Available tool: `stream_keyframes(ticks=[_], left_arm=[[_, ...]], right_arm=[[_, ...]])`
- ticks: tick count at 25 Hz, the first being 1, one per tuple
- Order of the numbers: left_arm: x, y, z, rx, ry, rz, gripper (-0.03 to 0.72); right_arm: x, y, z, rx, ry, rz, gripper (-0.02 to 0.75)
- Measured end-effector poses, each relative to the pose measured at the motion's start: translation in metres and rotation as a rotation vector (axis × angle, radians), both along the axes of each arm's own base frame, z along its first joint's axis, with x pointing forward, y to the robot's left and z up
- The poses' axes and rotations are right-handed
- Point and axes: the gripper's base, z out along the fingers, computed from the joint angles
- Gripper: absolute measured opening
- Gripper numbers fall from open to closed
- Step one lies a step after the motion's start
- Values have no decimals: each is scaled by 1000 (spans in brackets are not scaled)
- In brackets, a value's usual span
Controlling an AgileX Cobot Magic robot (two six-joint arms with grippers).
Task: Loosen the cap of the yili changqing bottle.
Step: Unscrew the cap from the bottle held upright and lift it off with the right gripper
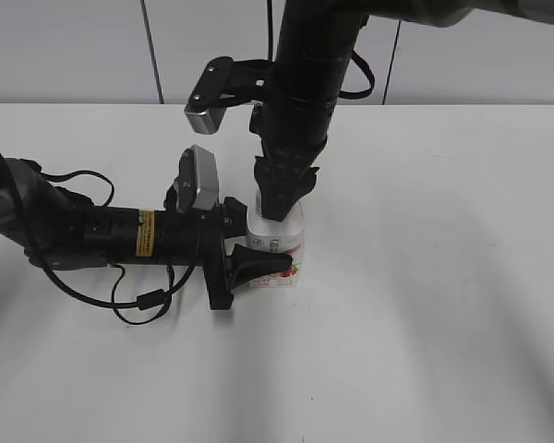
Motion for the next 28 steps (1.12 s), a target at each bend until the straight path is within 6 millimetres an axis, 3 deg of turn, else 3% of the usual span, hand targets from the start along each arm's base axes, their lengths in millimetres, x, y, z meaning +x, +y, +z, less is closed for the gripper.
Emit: stream_keyframes(ticks=[13, 22, 28], left_arm=[[0, 0, 0, 0, 0, 0, 379], [0, 0, 0, 0, 0, 0, 378], [0, 0, 0, 0, 0, 0, 378]], right_arm=[[1, -1, 0, -9, 9, -66, 536], [-5, -5, 30, 39, -34, -89, 536], [-7, -6, 37, 59, 16, -325, 536]])
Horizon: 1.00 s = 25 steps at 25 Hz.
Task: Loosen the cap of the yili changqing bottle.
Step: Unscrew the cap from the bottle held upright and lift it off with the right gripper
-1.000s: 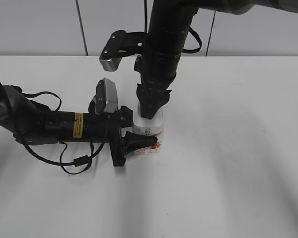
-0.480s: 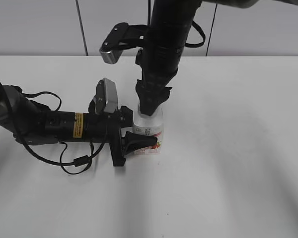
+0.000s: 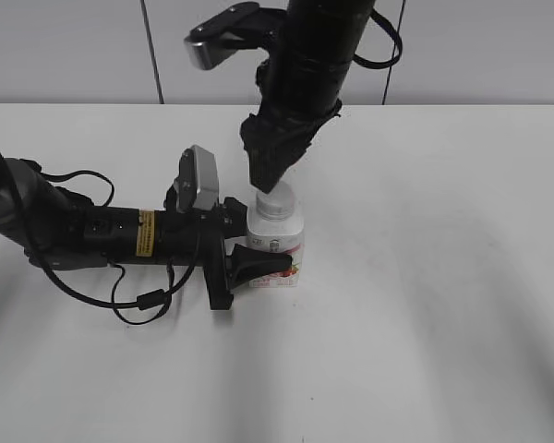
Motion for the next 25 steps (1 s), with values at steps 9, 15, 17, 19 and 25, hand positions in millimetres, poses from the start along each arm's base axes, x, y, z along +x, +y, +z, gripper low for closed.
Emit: stream_keyframes(ticks=[9, 15, 17, 19, 25], left_arm=[[0, 0, 0, -1, 0, 0, 377], [1, 0, 0, -4, 1, 11, 377], [1, 0, 0, -4, 2, 18, 377], [2, 0, 0, -5, 3, 23, 377], [2, 0, 0, -5, 3, 27, 377]], right_arm=[[0, -1, 1, 44, 163, -603, 536], [-1, 0, 2, 67, 230, -798, 536], [-1, 0, 2, 71, 242, -837, 536], [-1, 0, 2, 74, 252, -873, 536], [-1, 0, 2, 78, 268, -928, 536]])
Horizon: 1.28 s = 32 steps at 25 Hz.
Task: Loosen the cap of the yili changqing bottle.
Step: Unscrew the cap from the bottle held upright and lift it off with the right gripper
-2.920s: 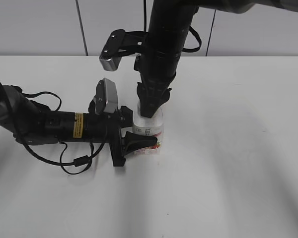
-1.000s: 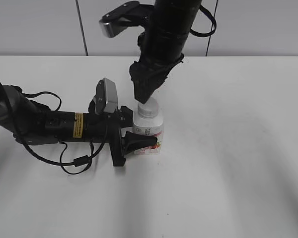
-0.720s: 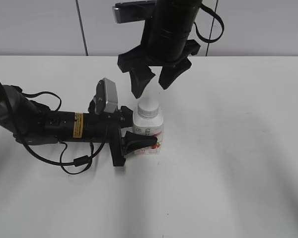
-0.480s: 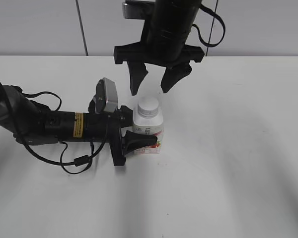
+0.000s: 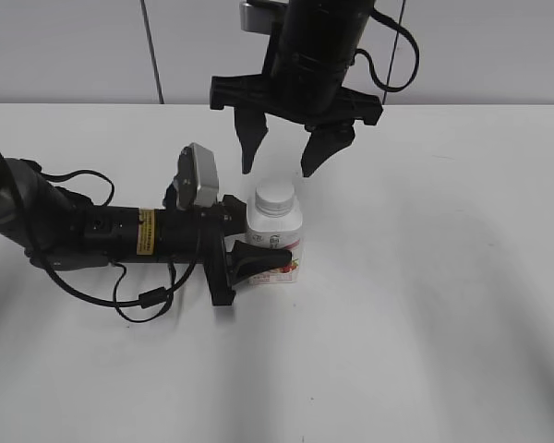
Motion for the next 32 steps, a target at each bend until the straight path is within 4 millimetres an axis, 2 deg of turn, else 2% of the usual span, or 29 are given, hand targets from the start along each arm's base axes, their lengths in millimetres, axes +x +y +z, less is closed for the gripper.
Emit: stream_keyframes(ticks=[9, 15, 17, 32], left_arm=[[0, 0, 0, 0, 0, 1, 377], [0, 0, 0, 0, 0, 1, 377], [0, 0, 0, 0, 0, 1, 377], [0, 0, 0, 0, 0, 1, 377]], right_arm=[[1, 0, -2, -1, 10, -19, 536], [6, 7, -33, -26, 80, -23, 536], [6, 8, -38, -29, 90, -24, 535], [10, 8, -38, -17, 49, -31, 526]])
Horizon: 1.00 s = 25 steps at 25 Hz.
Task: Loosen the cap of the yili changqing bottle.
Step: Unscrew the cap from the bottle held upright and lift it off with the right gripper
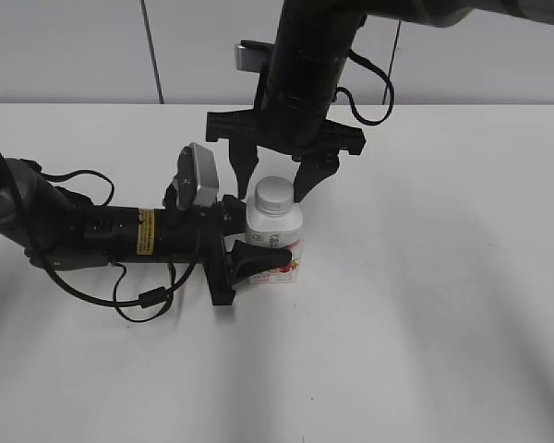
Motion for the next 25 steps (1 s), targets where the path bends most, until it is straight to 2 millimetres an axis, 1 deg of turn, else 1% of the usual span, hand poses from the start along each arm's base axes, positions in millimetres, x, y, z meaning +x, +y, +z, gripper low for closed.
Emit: stream_keyframes(ticks=[5, 10, 12, 15, 22, 25], left_arm=[[0, 0, 0, 0, 0, 0, 377], [0, 0, 0, 0, 0, 0, 377], [0, 0, 0, 0, 0, 0, 377], [0, 0, 0, 2, 0, 1, 377], [0, 0, 0, 5, 0, 2, 377], [0, 0, -1, 6, 0, 3, 377]], right_arm=[[0, 0, 0, -4, -3, 0, 491], [0, -1, 0, -9, 2, 3, 478], [-1, -1, 0, -13, 6, 4, 452], [-1, -2, 0, -21, 5, 6, 392], [0, -2, -1, -27, -1, 12, 392], [0, -2, -1, -28, -13, 52, 392]])
